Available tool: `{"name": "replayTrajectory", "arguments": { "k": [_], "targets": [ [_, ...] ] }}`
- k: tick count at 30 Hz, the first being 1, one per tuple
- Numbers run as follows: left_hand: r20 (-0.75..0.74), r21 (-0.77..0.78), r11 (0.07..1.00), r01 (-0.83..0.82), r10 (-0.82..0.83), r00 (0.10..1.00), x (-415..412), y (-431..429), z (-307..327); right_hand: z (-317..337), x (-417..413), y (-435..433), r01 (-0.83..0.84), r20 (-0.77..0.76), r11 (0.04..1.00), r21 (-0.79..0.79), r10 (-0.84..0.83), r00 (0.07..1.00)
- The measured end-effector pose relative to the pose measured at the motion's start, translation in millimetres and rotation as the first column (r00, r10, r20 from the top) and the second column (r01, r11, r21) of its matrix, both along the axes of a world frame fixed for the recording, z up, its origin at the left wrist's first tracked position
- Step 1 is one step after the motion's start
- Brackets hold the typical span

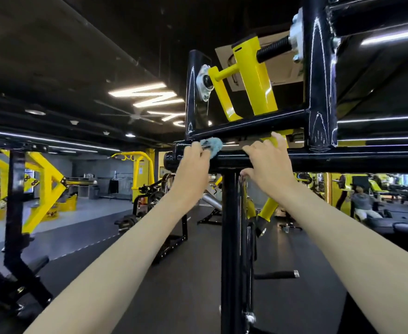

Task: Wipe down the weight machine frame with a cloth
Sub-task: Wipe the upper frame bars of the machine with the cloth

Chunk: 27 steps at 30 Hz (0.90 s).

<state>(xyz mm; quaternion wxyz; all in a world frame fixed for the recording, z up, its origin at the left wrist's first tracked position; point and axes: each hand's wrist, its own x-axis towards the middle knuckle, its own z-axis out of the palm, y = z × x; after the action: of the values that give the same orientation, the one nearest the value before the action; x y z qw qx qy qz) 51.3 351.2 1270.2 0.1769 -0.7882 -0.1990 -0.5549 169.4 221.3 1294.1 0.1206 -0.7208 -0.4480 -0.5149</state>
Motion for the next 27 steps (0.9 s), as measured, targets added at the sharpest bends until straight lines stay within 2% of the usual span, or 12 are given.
{"name": "replayTrajectory", "arguments": {
  "k": [3,4,7,9,12,15,17,19,22,24,27],
  "targets": [
    [0.154,-0.155,0.985,-0.081,0.106,0.982,-9.7,16.7,6.1,-1.1,2.5,0.9,-0.017,-0.009,1.0,0.002,0.017,1.0],
    [0.133,-0.157,0.987,-0.045,0.067,0.989,-5.8,9.0,3.2,0.0,4.1,0.7,-0.018,-0.011,1.0,0.004,0.018,1.0],
    [-0.035,-0.017,1.0,0.02,-0.02,0.999,1.1,-5.8,-6.2,2.4,4.2,-0.1,-0.009,-0.014,1.0,-0.02,0.009,1.0],
    [0.024,-0.126,0.992,0.023,-0.02,1.0,-5.6,6.4,0.2,2.4,4.4,0.1,-0.02,-0.014,1.0,-0.024,0.02,1.0],
    [0.15,-0.224,0.974,-0.033,0.068,0.986,-6.6,7.2,6.2,3.0,6.5,-2.2,-0.026,0.035,0.999,-0.044,0.027,0.999],
    [0.018,-0.157,0.984,0.089,-0.087,0.996,11.2,-22.4,5.5,12.1,10.2,-4.4,0.033,0.179,0.989,-0.147,-0.006,0.984],
    [-0.065,-0.106,0.98,0.168,-0.176,0.982,11.4,-24.1,8.3,15.8,15.4,-12.8,0.042,0.21,0.986,-0.158,-0.008,0.978],
    [-0.032,-0.132,0.979,0.153,-0.158,0.987,2.1,-5.6,14.8,13.0,22.8,-24.9,0.03,0.191,0.995,-0.096,-0.012,0.981],
    [0.179,-0.314,0.932,0.178,-0.126,0.976,0.3,5.4,10.2,-1.7,42.2,-48.6,0.038,0.079,0.999,0.002,-0.038,0.996],
    [0.183,-0.278,0.933,0.228,-0.181,0.966,19.6,-18.8,6.0,-9.5,56.8,-58.9,0.106,0.036,0.993,0.058,-0.108,0.994],
    [0.07,-0.121,0.929,0.35,-0.344,0.937,47.4,-60.8,0.8,-14.4,67.6,-57.5,0.179,0.094,0.966,0.187,-0.199,0.975]
  ]
}}
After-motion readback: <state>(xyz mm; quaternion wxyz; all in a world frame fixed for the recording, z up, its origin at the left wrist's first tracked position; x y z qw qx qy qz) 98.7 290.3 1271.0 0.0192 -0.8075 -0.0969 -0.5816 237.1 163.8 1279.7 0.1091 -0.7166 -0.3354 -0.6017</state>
